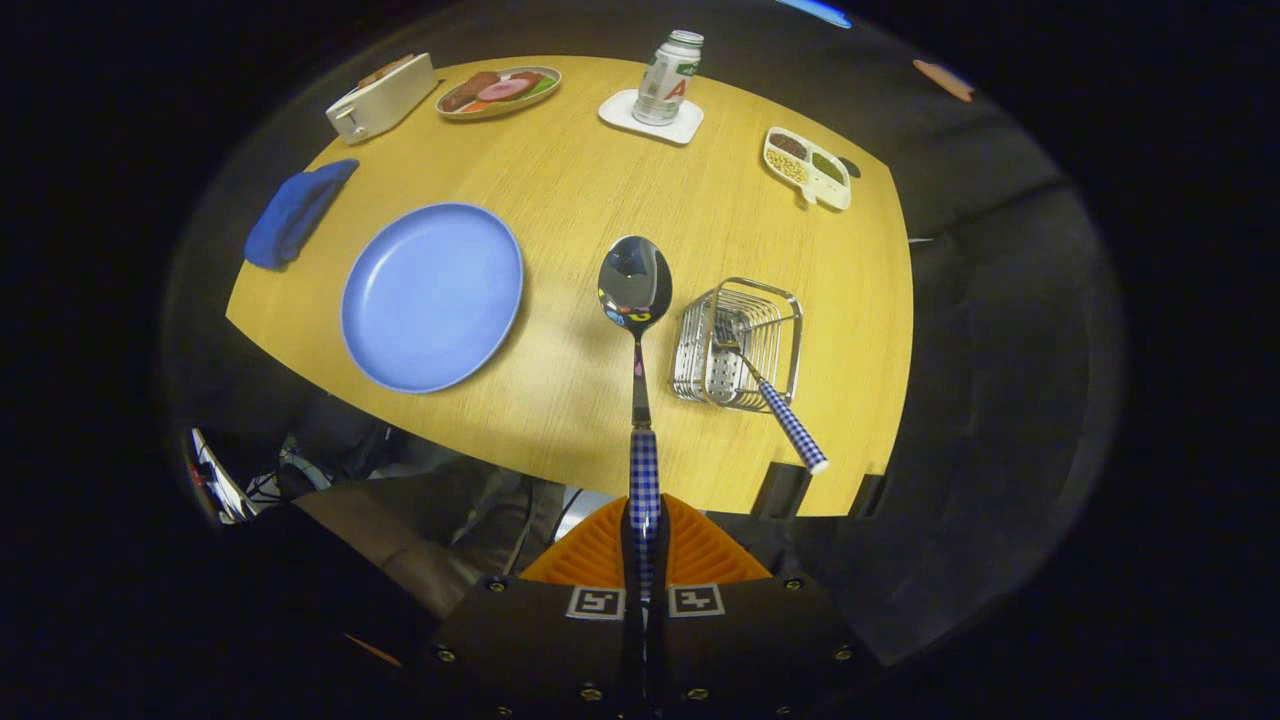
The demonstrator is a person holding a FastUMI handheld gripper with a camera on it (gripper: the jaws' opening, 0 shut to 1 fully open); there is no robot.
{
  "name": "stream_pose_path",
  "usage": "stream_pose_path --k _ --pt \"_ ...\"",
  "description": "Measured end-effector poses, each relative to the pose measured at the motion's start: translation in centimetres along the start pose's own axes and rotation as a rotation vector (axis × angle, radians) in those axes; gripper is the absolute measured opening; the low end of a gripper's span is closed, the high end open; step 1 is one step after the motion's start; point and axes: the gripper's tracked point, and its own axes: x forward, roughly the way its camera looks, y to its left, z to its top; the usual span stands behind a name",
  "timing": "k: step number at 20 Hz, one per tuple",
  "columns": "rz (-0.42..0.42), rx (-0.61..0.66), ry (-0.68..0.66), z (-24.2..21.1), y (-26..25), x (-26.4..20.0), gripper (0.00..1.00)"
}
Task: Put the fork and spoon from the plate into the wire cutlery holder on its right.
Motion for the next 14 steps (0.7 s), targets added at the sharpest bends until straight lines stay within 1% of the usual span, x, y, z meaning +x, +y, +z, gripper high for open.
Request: stream_pose_path --k 7,14 --pt "-0.012 0.022 0.102 -1.5 -3.2 0.4 0.02" --pt "-0.044 -0.009 0.226 -2.1 -5.3 1.4 0.02"
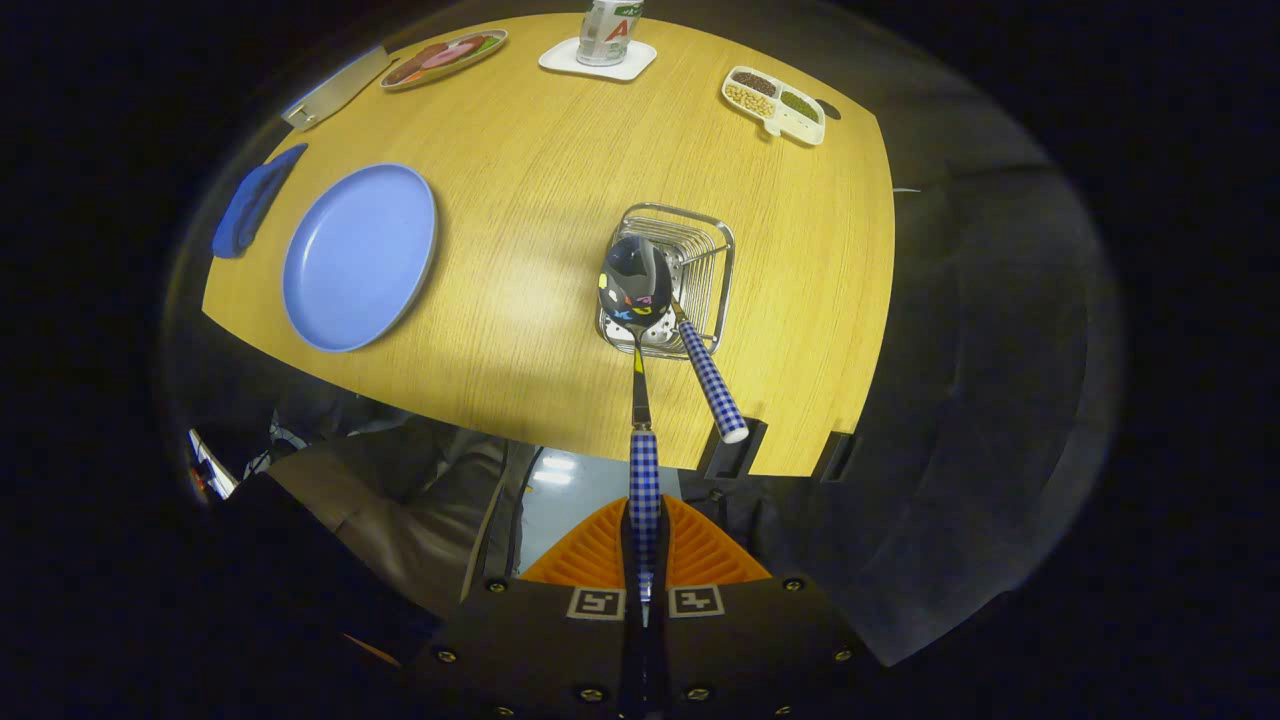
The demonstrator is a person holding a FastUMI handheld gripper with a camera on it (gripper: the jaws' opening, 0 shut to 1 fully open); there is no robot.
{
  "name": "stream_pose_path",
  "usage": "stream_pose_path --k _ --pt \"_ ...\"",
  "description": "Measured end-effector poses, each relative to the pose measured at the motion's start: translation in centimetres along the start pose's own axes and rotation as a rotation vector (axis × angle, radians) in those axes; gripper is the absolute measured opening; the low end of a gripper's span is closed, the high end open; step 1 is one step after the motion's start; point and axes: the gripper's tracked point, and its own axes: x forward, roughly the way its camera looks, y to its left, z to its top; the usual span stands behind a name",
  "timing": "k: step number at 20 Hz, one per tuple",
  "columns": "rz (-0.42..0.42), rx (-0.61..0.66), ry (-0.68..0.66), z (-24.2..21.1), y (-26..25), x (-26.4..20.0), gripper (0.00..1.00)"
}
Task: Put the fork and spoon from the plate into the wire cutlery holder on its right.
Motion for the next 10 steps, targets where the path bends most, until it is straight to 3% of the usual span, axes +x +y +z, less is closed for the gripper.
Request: stream_pose_path --k 10 --pt "-0.025 -0.064 0.130 2.0 -0.7 1.3 0.02"
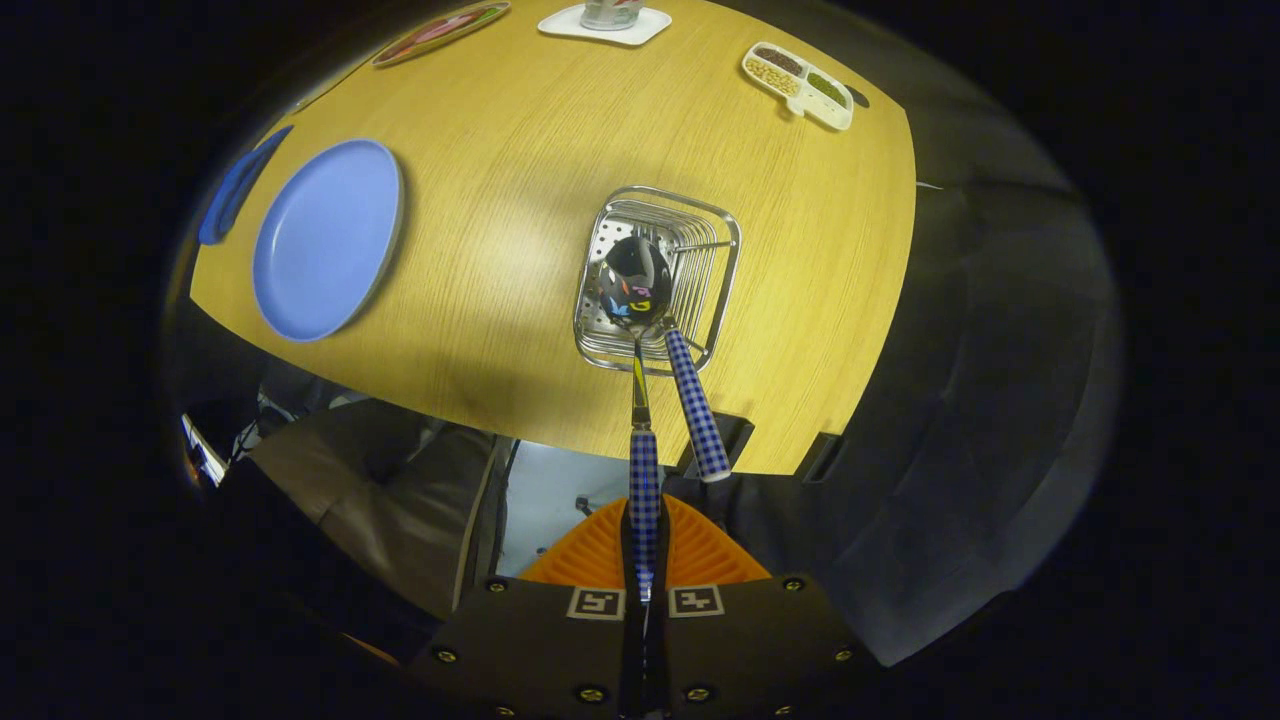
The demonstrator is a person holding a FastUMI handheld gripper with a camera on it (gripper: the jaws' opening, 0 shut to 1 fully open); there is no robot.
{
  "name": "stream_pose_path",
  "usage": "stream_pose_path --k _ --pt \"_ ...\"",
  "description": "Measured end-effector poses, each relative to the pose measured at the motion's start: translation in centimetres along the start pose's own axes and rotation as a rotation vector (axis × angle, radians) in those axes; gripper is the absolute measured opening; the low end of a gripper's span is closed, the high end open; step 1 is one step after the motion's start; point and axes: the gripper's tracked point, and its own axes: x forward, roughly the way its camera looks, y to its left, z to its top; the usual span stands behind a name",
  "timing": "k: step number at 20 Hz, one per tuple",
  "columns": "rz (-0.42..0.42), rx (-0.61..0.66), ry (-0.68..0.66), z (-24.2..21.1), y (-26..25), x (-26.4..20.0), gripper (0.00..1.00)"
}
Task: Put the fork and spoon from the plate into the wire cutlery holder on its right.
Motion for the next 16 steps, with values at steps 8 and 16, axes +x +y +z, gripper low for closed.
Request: stream_pose_path --k 8,16 --pt "-0.009 -0.041 0.065 2.6 -0.4 0.3 0.05" --pt "-0.006 -0.031 0.011 3.7 -0.5 0.1 0.13"
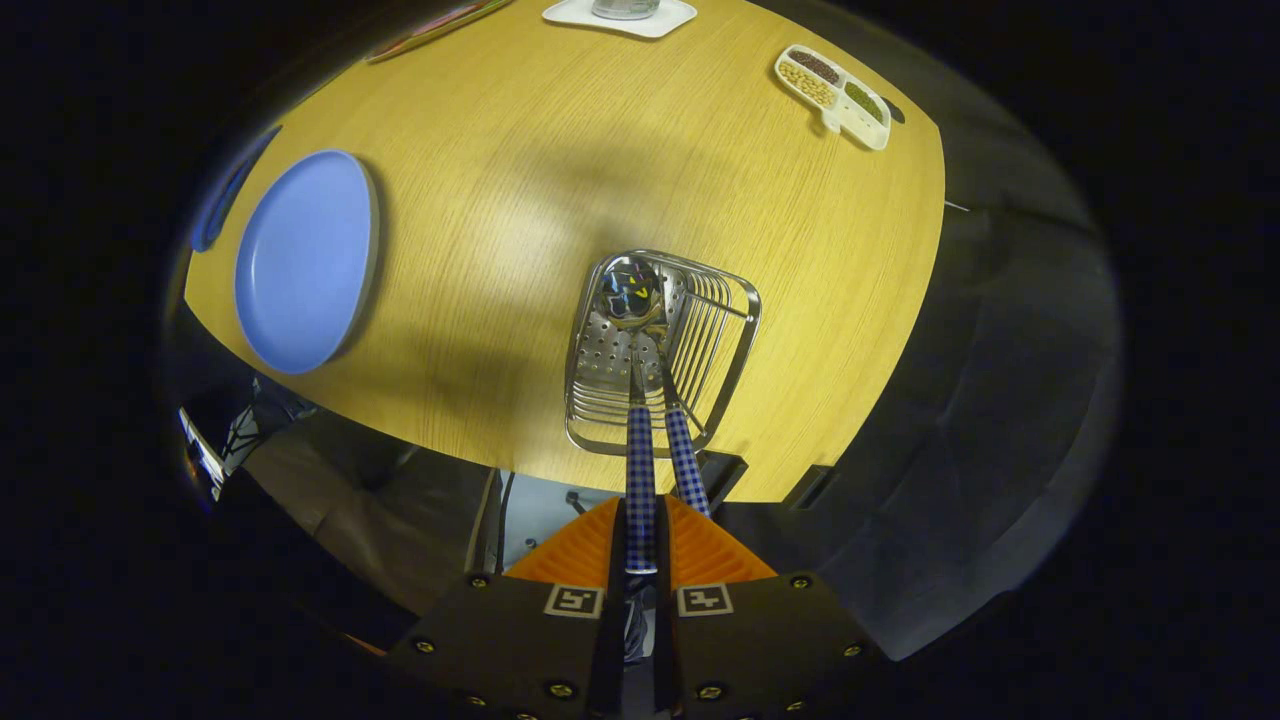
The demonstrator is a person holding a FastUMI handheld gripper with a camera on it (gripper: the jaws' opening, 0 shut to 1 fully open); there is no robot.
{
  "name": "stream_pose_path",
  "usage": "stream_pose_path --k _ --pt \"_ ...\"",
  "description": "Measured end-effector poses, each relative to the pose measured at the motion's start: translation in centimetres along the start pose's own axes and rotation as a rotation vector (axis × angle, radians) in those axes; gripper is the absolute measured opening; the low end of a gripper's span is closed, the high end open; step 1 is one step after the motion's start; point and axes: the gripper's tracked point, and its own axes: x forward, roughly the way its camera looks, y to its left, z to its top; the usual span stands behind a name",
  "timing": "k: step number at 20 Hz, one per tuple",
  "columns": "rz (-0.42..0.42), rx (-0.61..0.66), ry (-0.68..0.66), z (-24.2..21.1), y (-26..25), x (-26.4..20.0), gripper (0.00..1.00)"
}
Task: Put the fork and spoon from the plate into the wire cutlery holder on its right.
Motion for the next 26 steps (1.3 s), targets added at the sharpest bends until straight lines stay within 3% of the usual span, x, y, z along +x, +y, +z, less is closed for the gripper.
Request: stream_pose_path --k 2,6,8,9,15,19,21,26 --pt "0.005 0.011 -0.020 -0.2 0.1 -0.4 0.28" --pt "0.009 0.046 -0.088 -0.8 0.2 -1.4 0.44" --pt "0.010 0.080 -0.157 -0.6 0.3 -2.3 0.88" --pt "0.029 0.104 -0.197 -0.9 0.9 -2.6 0.95" --pt "0.002 0.306 -0.658 2.9 3.1 -8.5 0.95" --pt "0.004 0.334 -0.817 4.2 5.2 -11.0 0.95" --pt "-0.033 0.337 -0.907 5.5 5.2 -12.3 0.96" --pt "-0.101 0.395 -1.234 7.7 6.1 -18.1 0.96"
